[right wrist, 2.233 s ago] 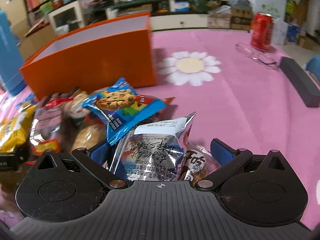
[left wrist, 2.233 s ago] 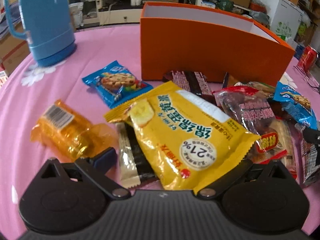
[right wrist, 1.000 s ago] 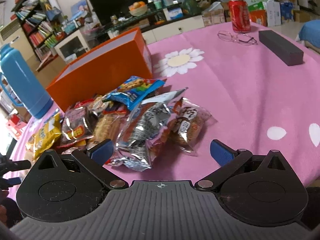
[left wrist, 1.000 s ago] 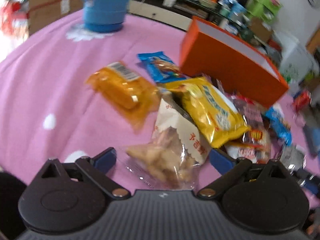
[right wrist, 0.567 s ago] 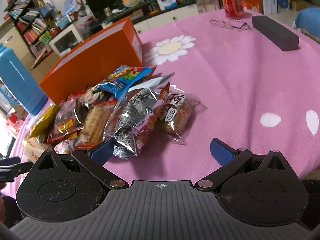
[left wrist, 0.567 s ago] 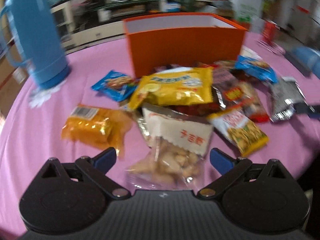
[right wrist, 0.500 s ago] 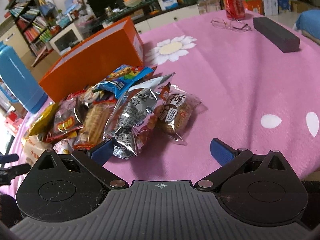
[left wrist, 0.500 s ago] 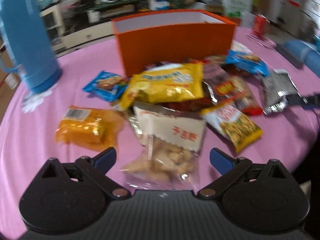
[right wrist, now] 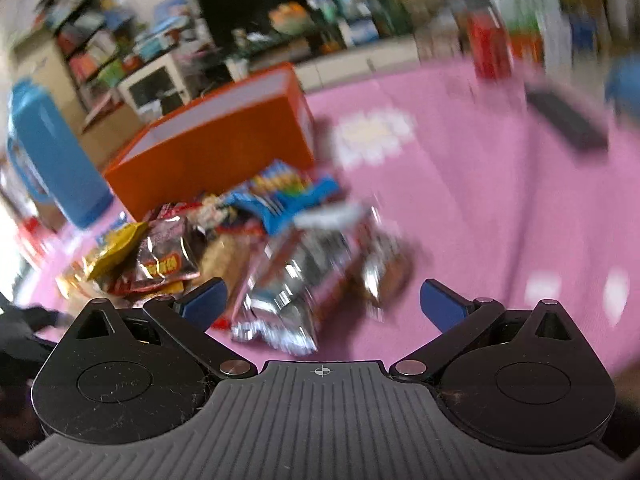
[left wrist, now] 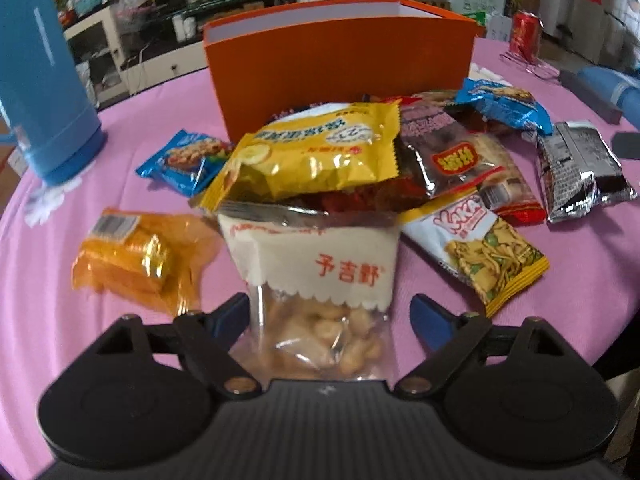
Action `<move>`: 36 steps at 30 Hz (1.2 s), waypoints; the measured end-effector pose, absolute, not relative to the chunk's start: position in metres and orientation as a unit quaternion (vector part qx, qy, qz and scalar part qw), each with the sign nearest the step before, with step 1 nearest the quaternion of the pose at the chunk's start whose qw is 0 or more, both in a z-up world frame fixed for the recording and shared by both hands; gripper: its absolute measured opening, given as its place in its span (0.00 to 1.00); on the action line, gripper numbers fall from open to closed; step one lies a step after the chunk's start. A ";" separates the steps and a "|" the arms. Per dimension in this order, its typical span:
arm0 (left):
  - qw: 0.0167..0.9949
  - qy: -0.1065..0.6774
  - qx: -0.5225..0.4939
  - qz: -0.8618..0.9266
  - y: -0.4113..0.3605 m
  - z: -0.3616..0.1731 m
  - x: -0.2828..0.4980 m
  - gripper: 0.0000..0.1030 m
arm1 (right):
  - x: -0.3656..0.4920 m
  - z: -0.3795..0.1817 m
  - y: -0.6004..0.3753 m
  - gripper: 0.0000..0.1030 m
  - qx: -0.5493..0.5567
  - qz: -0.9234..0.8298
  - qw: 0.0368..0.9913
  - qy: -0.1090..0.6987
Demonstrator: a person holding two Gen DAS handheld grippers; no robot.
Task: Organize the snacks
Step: 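Close the right tool on the silver foil bag while the left tool grips the clear bag, then carry both bags into the orange box and open both tools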
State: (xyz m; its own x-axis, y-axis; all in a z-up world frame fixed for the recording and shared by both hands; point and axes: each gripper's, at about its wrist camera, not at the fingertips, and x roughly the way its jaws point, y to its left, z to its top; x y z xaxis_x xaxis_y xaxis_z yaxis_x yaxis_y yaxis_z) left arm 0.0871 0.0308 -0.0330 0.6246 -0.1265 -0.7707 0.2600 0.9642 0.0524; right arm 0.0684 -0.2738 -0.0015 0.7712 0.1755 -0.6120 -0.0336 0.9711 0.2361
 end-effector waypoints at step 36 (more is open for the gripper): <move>0.938 0.326 -0.099 -0.066 0.090 0.068 0.125 0.62 | 0.106 0.064 -0.254 0.32 0.139 0.152 0.948 0.244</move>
